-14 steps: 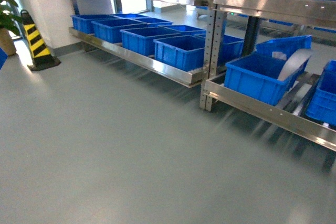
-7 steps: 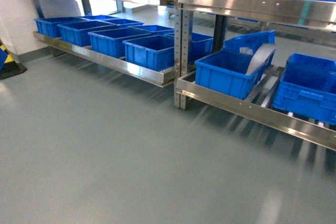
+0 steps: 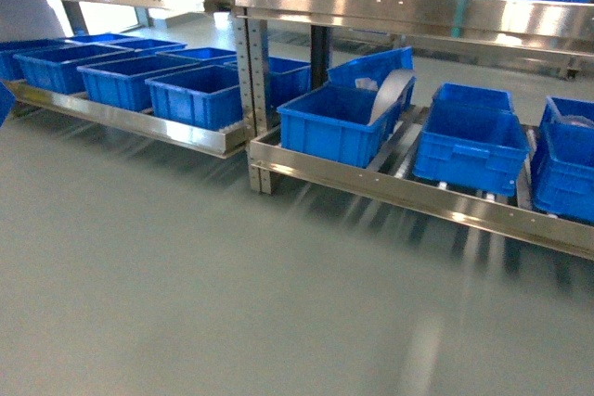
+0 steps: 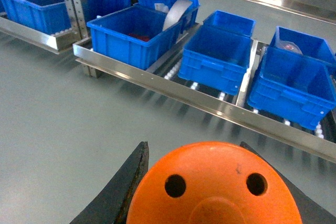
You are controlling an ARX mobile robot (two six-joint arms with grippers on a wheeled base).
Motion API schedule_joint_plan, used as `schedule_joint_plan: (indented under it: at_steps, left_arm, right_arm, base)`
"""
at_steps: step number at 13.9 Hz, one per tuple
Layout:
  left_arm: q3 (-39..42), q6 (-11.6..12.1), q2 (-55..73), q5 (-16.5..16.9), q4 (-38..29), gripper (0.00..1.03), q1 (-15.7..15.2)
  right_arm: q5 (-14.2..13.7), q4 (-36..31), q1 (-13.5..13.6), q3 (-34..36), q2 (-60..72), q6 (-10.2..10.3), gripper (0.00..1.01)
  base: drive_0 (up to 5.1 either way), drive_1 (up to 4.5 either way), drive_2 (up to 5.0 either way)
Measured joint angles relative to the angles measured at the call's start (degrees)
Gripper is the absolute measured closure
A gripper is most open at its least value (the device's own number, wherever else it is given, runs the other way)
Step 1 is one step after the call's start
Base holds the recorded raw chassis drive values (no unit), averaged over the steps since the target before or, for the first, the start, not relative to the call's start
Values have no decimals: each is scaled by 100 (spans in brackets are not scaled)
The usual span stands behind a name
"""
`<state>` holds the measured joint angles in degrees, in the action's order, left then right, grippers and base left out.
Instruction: Sort blue parts and orange caps into right shelf containers
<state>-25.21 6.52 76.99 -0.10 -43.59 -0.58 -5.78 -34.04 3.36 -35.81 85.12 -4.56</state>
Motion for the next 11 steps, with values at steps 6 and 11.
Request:
schedule_joint_plan:
  at_steps: [6,11]
  left_arm:
    - [0,0,0,2,2,59,0]
    - [0,-2,0,-2,0,59,0]
  right_arm:
    - [0,0,-2,0,0,0,58]
    - [0,0,-2,0,0,0,58]
  base:
    - [-160,-160,-160]
    - [-158,-158,-158]
